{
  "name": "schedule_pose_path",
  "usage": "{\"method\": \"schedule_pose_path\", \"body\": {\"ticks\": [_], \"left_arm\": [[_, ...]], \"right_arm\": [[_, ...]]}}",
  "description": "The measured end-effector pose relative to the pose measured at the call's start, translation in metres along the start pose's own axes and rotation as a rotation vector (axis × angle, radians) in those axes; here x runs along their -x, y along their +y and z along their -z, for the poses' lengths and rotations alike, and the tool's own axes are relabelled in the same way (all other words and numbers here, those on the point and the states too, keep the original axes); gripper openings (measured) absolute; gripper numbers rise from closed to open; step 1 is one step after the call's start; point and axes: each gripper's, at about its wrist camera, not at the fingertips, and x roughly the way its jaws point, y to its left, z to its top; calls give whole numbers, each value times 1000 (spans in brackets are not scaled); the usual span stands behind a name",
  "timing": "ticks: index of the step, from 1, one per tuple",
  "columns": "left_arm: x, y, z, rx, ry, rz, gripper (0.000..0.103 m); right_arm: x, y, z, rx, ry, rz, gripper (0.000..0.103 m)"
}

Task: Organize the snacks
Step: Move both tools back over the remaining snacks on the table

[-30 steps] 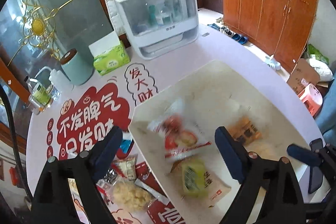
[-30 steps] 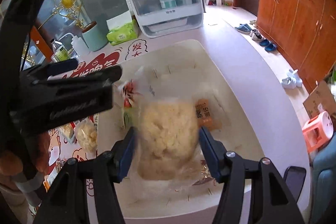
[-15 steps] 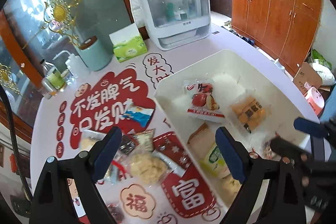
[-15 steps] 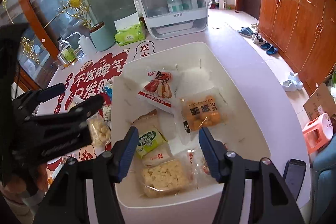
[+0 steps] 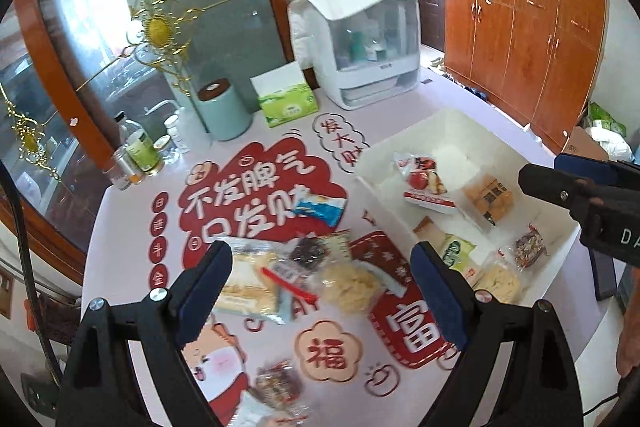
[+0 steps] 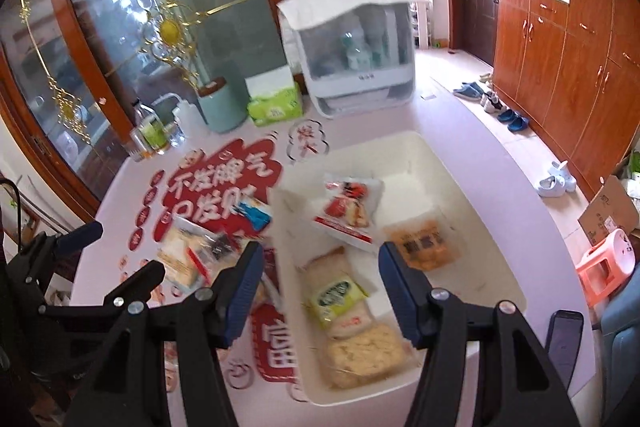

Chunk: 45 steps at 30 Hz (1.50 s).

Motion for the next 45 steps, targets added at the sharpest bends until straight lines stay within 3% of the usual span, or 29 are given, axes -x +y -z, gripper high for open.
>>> {"method": "schedule_pose_path", "body": {"ticks": [10,17,21,25,32,39,45], "left_arm": [[38,89,0,22,-56,-27,90],[73,147,-9,-27,-129,-85,91],[86,182,-16,-32,-181,-135,97],[82,208,-16,-4,-180,-124,97],[21,214,-2,13,-53,13,97],[-75,193,23,6,152,180,97],[-154,179,48,72,319,263,97]], "right_arm": [[21,79,-10,56,-66,-33,60],[33,123,-21,99,-133,-18,60],[31,139,-27,113,-136,-1,62],[19,154,-29,114,-105,10,67],[-16,161,-21,155,8,41,69],[-66,151,6,160,131,59,69],[-128,152,36,237,250,60,69]]}}
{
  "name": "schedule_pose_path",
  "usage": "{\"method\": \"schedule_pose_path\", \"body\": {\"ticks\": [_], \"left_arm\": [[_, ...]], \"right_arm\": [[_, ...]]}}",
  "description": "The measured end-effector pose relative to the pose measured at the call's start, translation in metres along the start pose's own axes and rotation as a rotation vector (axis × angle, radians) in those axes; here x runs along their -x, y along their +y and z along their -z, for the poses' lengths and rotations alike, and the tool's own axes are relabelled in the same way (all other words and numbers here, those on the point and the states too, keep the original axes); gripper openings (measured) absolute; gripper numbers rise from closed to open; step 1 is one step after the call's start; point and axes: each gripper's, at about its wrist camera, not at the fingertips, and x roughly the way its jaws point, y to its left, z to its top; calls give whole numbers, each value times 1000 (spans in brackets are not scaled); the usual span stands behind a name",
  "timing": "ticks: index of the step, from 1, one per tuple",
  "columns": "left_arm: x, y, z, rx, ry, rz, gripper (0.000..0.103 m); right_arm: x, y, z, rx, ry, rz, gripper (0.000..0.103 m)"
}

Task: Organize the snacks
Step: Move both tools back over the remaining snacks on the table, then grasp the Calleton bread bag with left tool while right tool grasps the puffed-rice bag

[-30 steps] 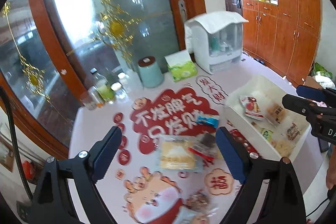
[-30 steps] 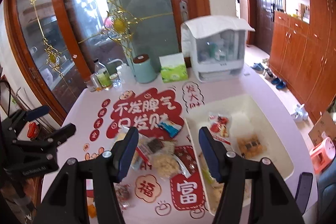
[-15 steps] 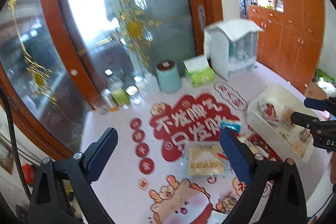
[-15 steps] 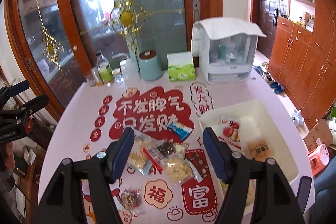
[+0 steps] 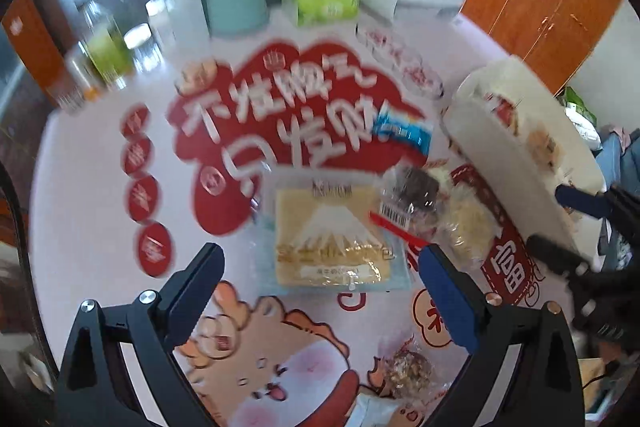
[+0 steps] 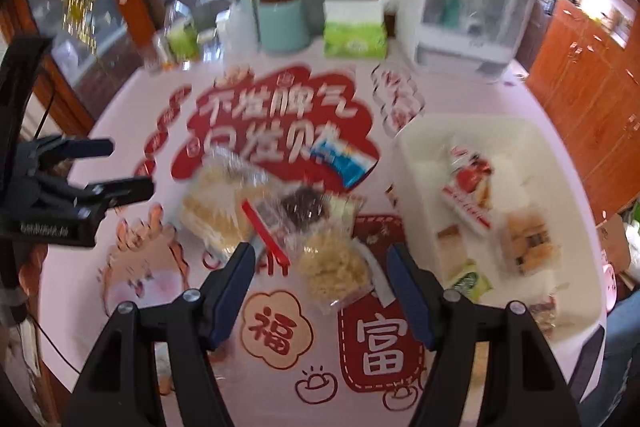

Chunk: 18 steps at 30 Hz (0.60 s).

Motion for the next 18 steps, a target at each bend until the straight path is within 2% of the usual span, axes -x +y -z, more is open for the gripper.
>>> {"method": "schedule_pose_path", "body": {"ticks": [3,9,13,18], "left_arm": [[-33,2,2,40,62,49,97],[-77,-2,2,54,133,59,97],[-97,0,0,65,165,52,97],[-111,-7,0,26,174,-11,103]], "right_arm": [[-40,7,5,56,63,25,69],[-89,1,10,57,142,20,69],[-108,-2,13,58,162,39,69],[-122,-5,15,68,175,46,69]]}}
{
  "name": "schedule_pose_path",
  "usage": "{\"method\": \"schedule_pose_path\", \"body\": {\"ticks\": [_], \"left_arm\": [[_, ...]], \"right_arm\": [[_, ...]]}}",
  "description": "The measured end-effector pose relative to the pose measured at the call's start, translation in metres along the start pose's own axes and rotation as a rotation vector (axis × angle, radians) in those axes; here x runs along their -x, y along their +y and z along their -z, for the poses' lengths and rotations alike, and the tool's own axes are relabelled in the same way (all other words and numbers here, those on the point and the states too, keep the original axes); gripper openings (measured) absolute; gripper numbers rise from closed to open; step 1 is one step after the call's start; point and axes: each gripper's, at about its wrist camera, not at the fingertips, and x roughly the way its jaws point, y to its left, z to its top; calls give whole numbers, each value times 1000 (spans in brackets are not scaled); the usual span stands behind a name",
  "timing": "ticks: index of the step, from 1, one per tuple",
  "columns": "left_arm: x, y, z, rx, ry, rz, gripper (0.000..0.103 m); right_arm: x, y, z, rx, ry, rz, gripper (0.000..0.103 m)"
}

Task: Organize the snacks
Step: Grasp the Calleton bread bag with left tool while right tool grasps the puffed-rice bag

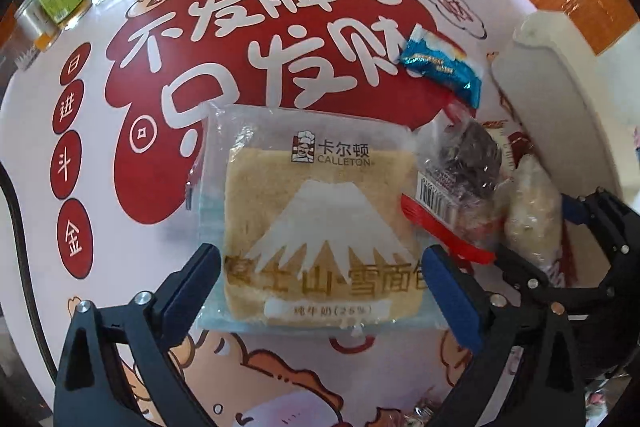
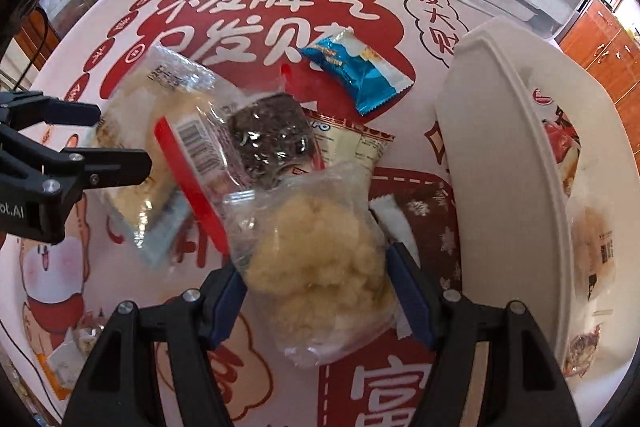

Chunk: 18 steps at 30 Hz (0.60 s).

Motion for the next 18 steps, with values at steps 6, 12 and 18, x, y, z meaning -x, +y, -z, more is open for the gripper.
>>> {"method": "schedule_pose_path", "body": {"ticks": [6,12,18], "left_arm": [[-7,-5,-3,8,-8,-33,103],[-10,0,-5,24,52,-19,103],[-13,-4,-5,16,123,-41,103]], "right_arm": [[-4,-6,1,-53,-6,-35,70],[-4,-5,2,-60,-6,-43,70],[-3,-7,6,-76,-7,-54,70]]}}
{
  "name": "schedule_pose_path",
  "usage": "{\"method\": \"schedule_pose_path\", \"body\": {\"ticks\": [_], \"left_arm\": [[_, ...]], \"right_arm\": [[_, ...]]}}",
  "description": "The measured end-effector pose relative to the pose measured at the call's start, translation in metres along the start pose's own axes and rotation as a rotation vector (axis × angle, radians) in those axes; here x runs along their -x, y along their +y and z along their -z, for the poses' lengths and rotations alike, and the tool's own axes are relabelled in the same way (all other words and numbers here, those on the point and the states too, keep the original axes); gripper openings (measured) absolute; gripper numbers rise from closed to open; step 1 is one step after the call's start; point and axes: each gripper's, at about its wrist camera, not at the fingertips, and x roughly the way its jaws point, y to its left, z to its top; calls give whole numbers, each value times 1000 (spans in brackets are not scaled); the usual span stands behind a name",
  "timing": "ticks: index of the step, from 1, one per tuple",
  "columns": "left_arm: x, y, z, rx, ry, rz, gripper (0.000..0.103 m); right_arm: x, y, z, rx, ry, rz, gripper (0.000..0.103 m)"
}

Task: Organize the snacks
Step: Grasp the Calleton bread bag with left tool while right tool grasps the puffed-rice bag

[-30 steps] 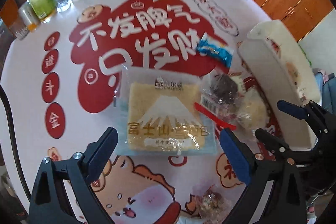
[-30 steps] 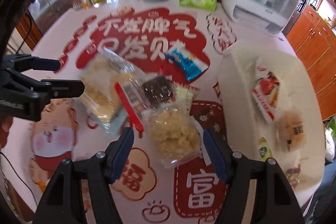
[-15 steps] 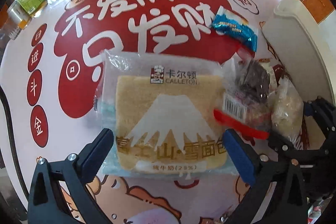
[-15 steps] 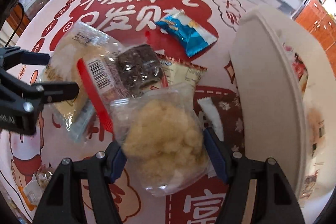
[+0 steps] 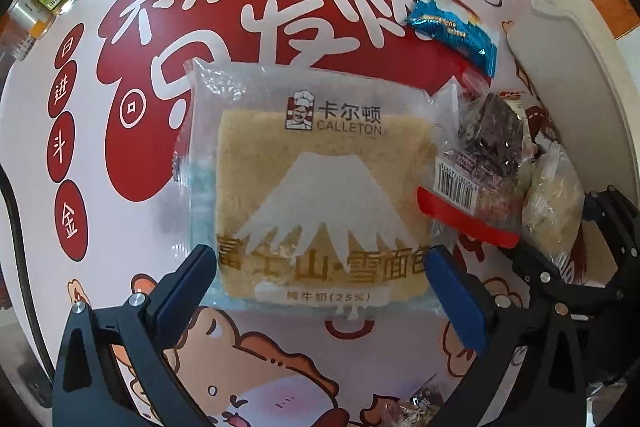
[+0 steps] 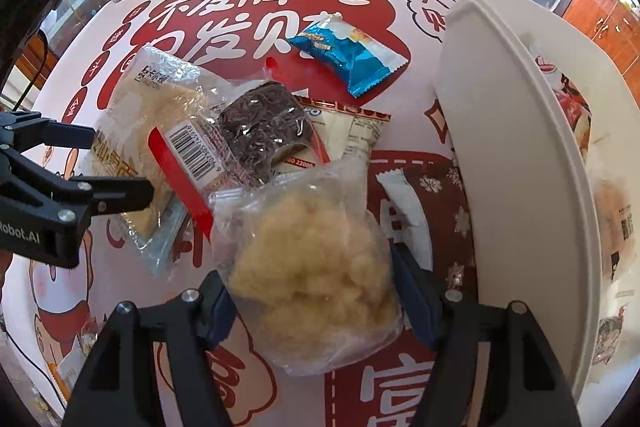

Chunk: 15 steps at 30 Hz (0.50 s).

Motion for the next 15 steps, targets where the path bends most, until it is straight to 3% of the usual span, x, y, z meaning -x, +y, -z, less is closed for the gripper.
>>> {"method": "schedule_pose_path", "body": {"ticks": [15], "left_arm": [[-6,-32,-7,53,-95,-34,103]], "right_arm": [[1,-1,1,-27,-9,-15,71]]}}
